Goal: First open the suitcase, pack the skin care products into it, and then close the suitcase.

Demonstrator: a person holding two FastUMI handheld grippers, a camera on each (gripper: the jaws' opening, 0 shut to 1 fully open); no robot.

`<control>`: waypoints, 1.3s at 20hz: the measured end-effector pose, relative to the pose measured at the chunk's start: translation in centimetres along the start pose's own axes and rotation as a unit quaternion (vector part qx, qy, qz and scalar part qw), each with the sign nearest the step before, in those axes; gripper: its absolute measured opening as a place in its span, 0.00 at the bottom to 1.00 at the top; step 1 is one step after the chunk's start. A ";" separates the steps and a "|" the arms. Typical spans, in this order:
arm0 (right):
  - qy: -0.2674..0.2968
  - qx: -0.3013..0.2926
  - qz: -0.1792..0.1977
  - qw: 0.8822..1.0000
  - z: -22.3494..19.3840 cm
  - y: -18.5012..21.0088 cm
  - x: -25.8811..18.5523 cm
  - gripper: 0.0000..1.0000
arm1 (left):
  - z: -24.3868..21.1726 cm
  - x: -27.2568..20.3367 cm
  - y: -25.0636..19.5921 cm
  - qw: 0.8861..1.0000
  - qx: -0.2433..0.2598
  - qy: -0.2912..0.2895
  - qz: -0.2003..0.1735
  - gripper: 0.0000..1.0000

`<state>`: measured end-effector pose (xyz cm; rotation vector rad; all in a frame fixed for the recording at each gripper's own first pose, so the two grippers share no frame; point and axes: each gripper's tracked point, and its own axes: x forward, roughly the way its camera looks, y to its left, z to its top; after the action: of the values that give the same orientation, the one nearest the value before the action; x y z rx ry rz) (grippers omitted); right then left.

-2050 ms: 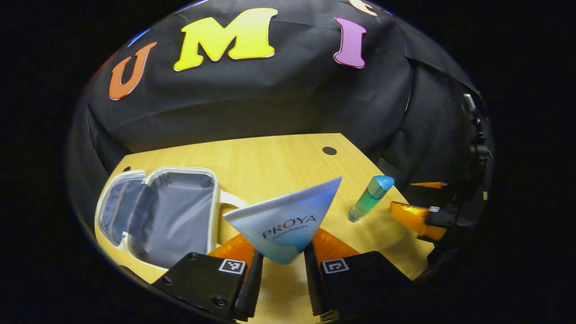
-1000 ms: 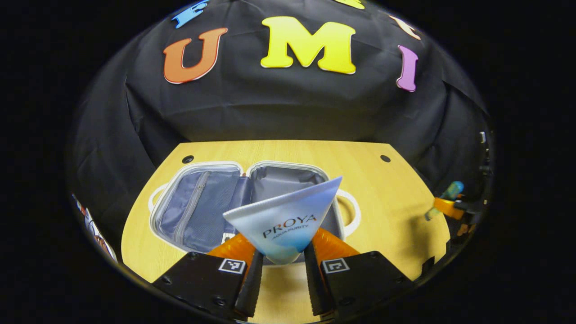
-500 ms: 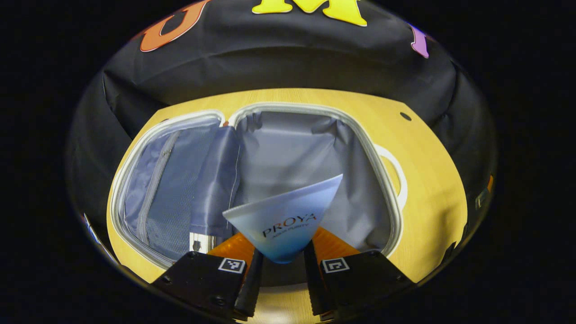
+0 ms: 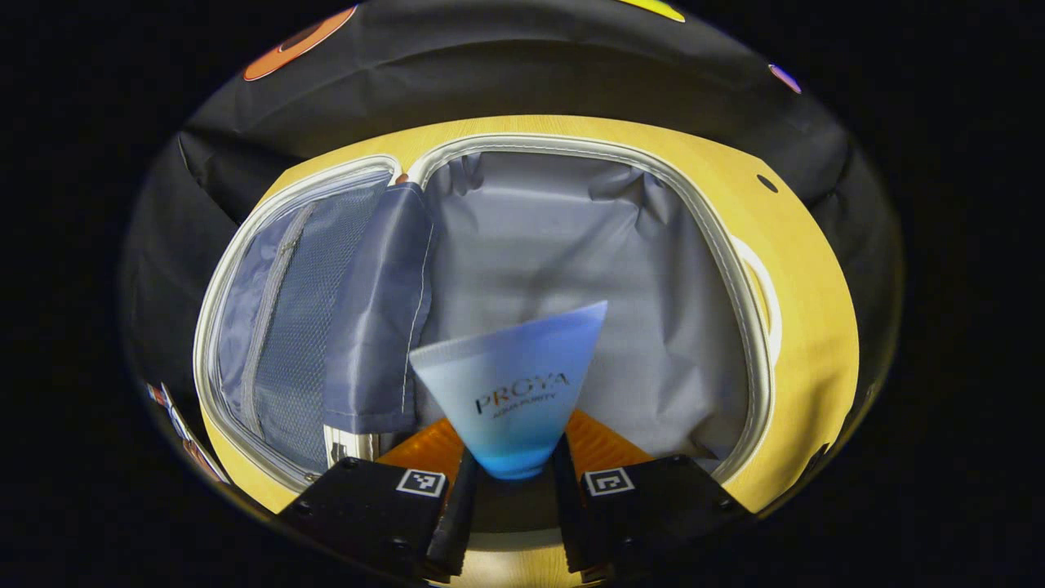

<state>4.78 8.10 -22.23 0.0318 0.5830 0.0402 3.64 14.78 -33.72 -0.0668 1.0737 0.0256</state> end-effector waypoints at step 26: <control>-0.014 -0.079 0.133 0.988 4.6 21.5 5.1 0.36 | 5.3 -20.4 4.4 0.944 -0.002 -0.329 0.030 0.96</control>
<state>10.95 29.69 -20.31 -0.0431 0.5423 0.3454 -1.66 19.74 -13.45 -0.0240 0.4044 0.0986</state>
